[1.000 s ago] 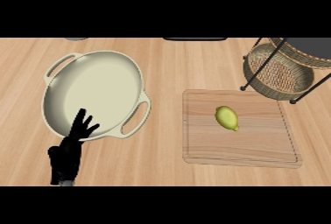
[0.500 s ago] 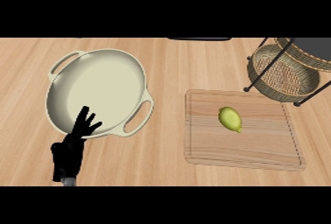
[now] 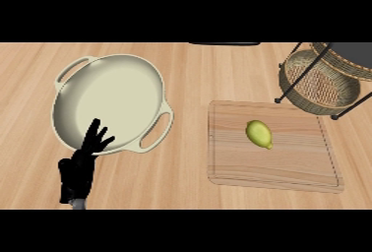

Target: Pick the bell pepper from the cutting board and place it in the tiered basket

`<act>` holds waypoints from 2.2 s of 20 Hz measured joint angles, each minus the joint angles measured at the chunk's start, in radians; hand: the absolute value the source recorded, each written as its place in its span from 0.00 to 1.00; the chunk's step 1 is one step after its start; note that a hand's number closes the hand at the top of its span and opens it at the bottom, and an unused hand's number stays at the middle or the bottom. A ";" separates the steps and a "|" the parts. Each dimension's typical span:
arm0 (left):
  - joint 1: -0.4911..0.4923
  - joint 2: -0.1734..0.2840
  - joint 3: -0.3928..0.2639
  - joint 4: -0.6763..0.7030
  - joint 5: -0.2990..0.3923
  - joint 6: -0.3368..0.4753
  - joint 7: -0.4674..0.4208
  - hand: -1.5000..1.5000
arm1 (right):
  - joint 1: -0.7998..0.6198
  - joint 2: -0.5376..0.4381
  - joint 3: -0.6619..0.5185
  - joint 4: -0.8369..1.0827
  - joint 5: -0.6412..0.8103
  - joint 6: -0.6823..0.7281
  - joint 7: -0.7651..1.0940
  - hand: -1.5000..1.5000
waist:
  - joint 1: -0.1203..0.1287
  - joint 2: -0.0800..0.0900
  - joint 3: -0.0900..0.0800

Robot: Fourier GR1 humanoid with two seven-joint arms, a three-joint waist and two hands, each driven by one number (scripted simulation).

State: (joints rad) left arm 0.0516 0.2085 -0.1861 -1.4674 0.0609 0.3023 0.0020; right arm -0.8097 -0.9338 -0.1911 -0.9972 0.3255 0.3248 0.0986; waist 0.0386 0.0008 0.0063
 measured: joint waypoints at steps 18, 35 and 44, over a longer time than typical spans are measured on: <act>0.012 -0.015 0.012 -0.001 -0.017 -0.009 -0.021 0.50 | -0.178 0.235 -0.046 0.435 0.021 -0.123 -0.067 0.00 | -0.004 0.002 0.004; 0.029 -0.015 0.029 -0.015 -0.016 -0.018 -0.017 0.50 | -0.219 0.075 -0.345 0.570 -0.185 -0.282 -0.125 0.00 | -0.021 0.001 0.003; 0.043 -0.016 0.038 -0.032 -0.016 -0.012 0.000 0.50 | -0.058 -0.216 -0.498 0.707 -0.281 -0.121 -0.163 0.00 | -0.037 0.003 0.005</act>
State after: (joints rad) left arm 0.0942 0.1928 -0.1482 -1.4990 0.0452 0.2905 0.0019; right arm -0.8679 -1.1500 -0.6894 -0.2901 0.0441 0.2034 -0.0640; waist 0.0017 0.0036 0.0113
